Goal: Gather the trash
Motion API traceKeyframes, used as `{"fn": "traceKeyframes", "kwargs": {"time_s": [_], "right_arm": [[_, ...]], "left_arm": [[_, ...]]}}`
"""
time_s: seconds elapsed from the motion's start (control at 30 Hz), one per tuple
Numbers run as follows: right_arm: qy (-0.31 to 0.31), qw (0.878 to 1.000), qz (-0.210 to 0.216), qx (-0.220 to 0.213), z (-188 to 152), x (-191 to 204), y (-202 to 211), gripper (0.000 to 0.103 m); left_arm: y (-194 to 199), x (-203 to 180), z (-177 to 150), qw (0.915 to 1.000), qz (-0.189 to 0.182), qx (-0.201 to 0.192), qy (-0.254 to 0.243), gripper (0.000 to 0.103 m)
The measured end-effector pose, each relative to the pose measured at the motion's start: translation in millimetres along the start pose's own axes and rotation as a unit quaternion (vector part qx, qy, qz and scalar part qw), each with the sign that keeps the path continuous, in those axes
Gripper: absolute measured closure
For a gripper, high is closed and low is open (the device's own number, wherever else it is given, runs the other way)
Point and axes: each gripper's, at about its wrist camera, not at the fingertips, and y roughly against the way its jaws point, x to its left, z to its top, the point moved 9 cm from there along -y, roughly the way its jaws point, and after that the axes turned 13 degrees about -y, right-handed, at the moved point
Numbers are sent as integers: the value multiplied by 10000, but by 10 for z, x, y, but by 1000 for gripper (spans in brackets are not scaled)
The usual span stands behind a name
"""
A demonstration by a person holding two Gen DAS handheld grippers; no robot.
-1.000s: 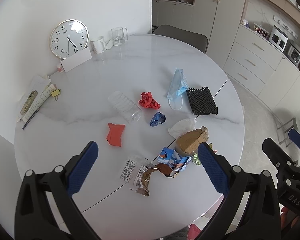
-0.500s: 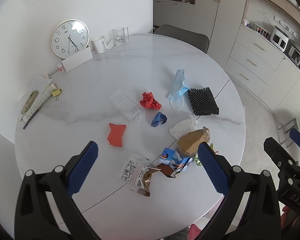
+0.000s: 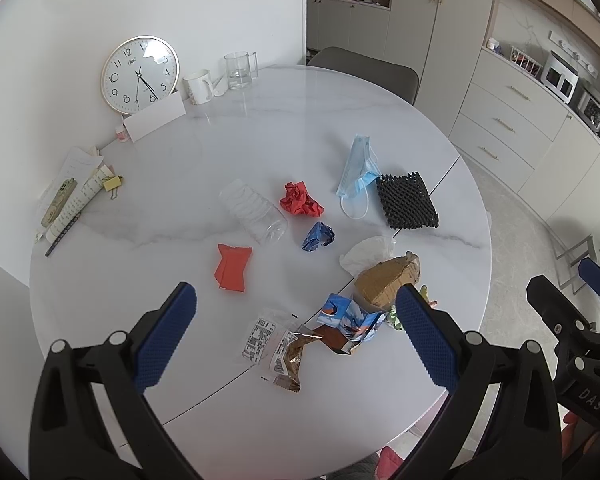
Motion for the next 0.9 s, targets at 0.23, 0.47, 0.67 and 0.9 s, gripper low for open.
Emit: {"fn": "traceKeyframes", "kwargs": {"time_s": [0.23,0.47,0.67,0.9], "right_arm": [[-3,10000,13,54,-11,1,-16,2],[-41,10000,11,51,-15,-11,-24,2],[-23,10000,-3,62,-19,-2,-34,2],[-41,9999,-42,82,-29,-14,-44,2]], "left_arm": [[-4,-4,-16,10000,7,-2,3,8],[-11,-1,-28,10000,8,10,9,8],[-12,4,-33,10000,5,27,-6,8],[-12,-7,-32,10000,11,46,-10,8]]}}
